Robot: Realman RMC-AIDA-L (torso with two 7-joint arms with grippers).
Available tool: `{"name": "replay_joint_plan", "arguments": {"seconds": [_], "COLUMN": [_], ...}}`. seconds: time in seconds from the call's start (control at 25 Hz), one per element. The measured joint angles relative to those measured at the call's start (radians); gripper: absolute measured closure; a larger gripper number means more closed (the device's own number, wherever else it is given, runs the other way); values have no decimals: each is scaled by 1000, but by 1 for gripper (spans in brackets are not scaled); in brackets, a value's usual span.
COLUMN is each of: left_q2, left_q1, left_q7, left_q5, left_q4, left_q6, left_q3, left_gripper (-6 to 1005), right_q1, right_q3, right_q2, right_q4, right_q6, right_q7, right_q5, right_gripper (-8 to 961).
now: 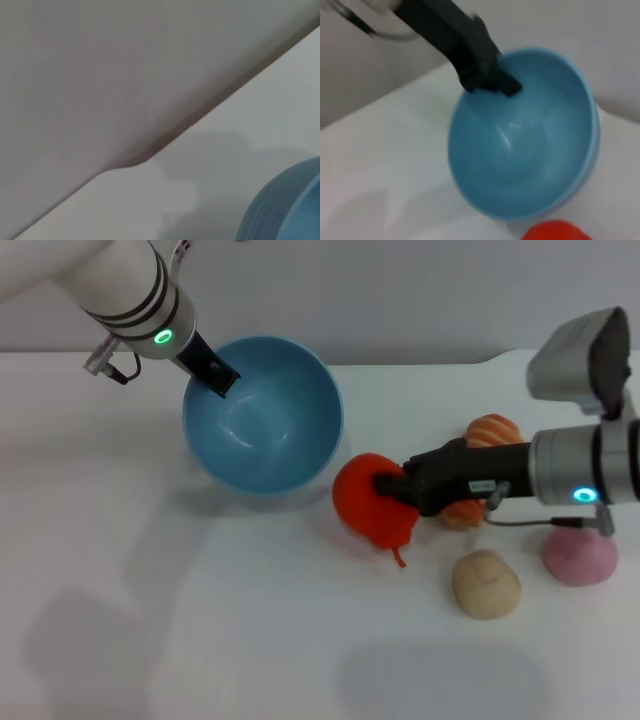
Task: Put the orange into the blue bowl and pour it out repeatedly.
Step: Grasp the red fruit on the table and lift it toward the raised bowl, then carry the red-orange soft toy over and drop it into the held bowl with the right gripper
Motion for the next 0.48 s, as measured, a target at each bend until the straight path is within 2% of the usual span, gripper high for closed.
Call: {"name": "replay_joint_plan", "arguments": {"seconds": [0.24,0.48], "left_q2": [1,-6], "left_q1": [-39,-66], "left_q7": [1,18], "left_q5": [0,-8], "left_q4": [-34,-39], "left_q6": [91,161], "left_q3": [-47,-41], "left_gripper": [1000,999], "right_q1": [-95,-60], "right_q3": [83,163], "right_q2": [-1,-6], "right_q4": [-268,-379], "right_q6": [-162,-316], "right_q7": [16,66], "right_q5": [91,171], "right_gripper": [894,918]}}
